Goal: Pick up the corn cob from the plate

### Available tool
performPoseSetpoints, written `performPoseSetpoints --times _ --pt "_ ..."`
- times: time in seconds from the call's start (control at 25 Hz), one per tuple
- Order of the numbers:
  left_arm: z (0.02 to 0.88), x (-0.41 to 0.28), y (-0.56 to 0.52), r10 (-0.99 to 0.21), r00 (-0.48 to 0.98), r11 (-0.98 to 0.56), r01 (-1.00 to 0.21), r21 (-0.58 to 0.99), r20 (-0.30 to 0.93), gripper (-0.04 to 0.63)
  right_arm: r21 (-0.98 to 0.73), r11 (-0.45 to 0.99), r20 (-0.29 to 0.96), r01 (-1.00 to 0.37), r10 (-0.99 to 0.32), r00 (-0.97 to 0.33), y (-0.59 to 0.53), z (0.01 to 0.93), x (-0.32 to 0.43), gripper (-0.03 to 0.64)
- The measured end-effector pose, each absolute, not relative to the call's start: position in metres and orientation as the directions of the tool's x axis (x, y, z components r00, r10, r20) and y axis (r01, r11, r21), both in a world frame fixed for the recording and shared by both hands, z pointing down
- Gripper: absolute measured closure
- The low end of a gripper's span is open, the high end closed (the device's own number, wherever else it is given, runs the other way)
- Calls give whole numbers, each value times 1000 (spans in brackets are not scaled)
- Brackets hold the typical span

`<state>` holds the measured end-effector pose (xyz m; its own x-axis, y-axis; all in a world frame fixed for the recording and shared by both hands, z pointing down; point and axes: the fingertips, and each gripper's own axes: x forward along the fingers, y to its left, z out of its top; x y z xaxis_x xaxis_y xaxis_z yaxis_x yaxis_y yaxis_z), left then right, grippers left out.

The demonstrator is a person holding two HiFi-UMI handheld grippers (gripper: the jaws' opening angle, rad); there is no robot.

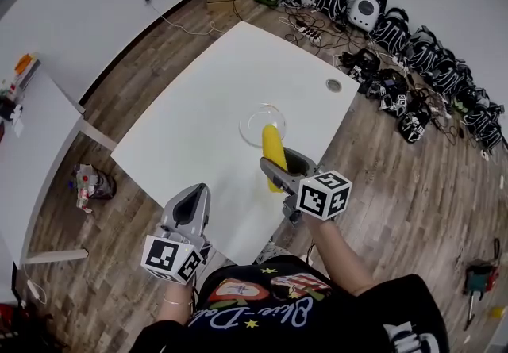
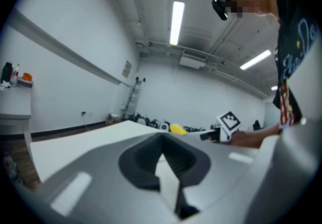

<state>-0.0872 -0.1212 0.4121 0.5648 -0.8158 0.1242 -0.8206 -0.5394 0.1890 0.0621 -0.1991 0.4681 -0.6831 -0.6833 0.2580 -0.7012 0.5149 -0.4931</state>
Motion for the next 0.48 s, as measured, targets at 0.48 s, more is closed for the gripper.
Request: performPoseSetpoints --times 0.48 --pt "408 -85 -123 -816 567 -545 -820 173 115 598 -499 522 232 -692 -689 -686 -199 464 63 348"
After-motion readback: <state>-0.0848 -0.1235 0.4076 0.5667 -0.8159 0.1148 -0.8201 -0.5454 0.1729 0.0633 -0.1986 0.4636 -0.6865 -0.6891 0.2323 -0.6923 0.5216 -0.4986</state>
